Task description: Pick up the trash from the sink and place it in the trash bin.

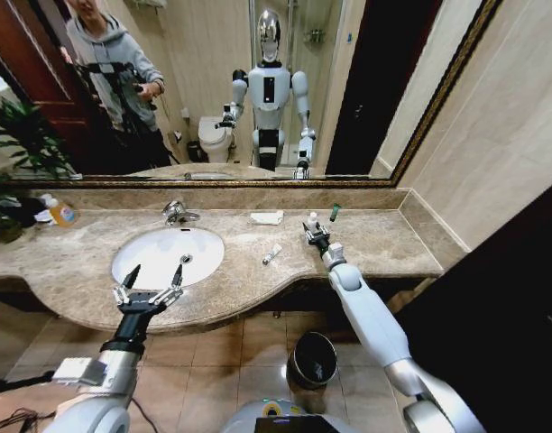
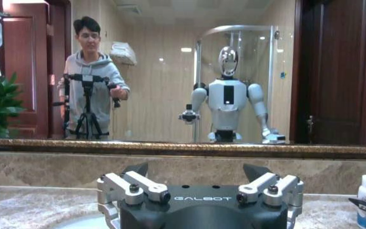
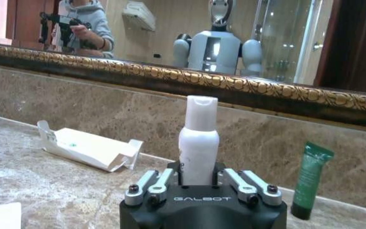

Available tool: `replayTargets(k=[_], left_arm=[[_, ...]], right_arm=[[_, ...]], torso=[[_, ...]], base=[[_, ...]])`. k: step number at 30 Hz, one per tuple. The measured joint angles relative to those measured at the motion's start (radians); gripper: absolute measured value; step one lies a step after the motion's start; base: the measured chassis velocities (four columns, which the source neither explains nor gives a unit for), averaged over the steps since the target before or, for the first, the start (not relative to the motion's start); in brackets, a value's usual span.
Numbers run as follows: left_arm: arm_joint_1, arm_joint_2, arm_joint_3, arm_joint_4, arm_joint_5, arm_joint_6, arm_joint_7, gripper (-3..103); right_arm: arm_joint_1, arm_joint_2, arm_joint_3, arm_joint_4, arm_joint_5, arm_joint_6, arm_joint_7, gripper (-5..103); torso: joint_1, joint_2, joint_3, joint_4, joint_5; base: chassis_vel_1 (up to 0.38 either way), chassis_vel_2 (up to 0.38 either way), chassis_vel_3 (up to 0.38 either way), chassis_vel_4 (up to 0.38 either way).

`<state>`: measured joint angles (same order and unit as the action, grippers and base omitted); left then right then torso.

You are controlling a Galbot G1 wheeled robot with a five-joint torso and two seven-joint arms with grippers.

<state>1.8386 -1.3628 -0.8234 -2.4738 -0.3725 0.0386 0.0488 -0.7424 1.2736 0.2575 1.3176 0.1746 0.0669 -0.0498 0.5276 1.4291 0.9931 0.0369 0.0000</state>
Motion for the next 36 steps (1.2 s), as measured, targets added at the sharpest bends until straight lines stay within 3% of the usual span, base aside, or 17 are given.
replayTargets(k=[6, 11, 14, 15, 17, 18, 19, 24, 26, 31, 36], left_arm=[[0.0, 0.0, 0.0, 0.0, 0.0, 0.0, 0.0, 100], [0.0, 0.0, 0.0, 0.0, 0.0, 0.0, 0.0, 100], [0.0, 0.0, 0.0, 0.0, 0.0, 0.0, 0.0, 100], [0.0, 0.0, 0.0, 0.0, 0.0, 0.0, 0.0, 100], [0.0, 0.0, 0.0, 0.0, 0.0, 0.0, 0.0, 100], [0.0, 0.0, 0.0, 0.0, 0.0, 0.0, 0.0, 100], [0.0, 0.0, 0.0, 0.0, 0.0, 0.0, 0.0, 100], [0.0, 0.0, 0.0, 0.0, 0.0, 0.0, 0.0, 100], [0.0, 0.0, 0.0, 0.0, 0.0, 0.0, 0.0, 100], [0.0, 0.0, 0.0, 0.0, 0.0, 0.0, 0.0, 100], [0.0, 0.0, 0.0, 0.0, 0.0, 0.0, 0.0, 100]], right_arm=[[-0.07, -0.049, 0.046, 0.115, 0.037, -0.013, 0.0, 14], [-0.19, -0.117, 0.1, 0.262, 0.105, -0.004, -0.003, 14], [-0.391, -0.186, 0.185, 0.432, 0.165, 0.056, -0.016, 14], [-0.391, -0.186, 0.185, 0.432, 0.165, 0.056, -0.016, 14], [-0.59, -0.22, 0.24, 0.501, 0.224, 0.148, -0.055, 14], [-0.59, -0.22, 0.24, 0.501, 0.224, 0.148, -0.055, 14], [-0.673, -0.233, 0.245, 0.503, 0.241, 0.192, -0.073, 14], [-0.862, -0.224, 0.228, 0.463, 0.229, 0.285, -0.098, 14], [-0.912, -0.196, 0.196, 0.401, 0.173, 0.315, -0.102, 14], [-0.865, -0.142, 0.121, 0.193, 0.071, 0.342, -0.094, 14], [-0.716, -0.065, 0.038, -0.066, 0.067, 0.24, -0.087, 14]], torso=[[0.0, 0.0, 0.0, 0.0002, 0.0002], [0.0, 0.0, 0.0, -0.0001, 0.0], [0.0, 0.0, 0.0, 0.0002, 0.0002], [0.0, 0.0, 0.0, 0.0002, 0.0002], [0.0, 0.0, 0.0, -0.0003, 0.0001], [0.0, 0.0, 0.0, -0.0003, 0.0001], [0.0, 0.0, 0.0, -0.0005, 0.0004], [0.0, 0.0, 0.0, -0.0002, -0.0001], [0.0, 0.0, 0.0, -0.0004, -0.0001], [0.0, 0.0, 0.0, -0.0003, 0.0], [0.0, 0.0, 0.0, 0.0, 0.0001]], base=[[0.0, 0.0, 0.0, 0.0], [0.0, 0.0, 0.0, 0.0], [0.0, 0.0, 0.0, 0.0], [0.0, 0.0, 0.0, 0.0], [0.0, 0.0, 0.0, 0.0], [0.0, 0.0, 0.0, 0.0], [0.0, 0.0, 0.0, 0.0], [0.0, 0.0, 0.0, 0.0], [0.0, 0.0, 0.0, 0.0], [0.0, 0.0, 0.0, 0.0], [0.0, 0.0, 0.0, 0.0]])
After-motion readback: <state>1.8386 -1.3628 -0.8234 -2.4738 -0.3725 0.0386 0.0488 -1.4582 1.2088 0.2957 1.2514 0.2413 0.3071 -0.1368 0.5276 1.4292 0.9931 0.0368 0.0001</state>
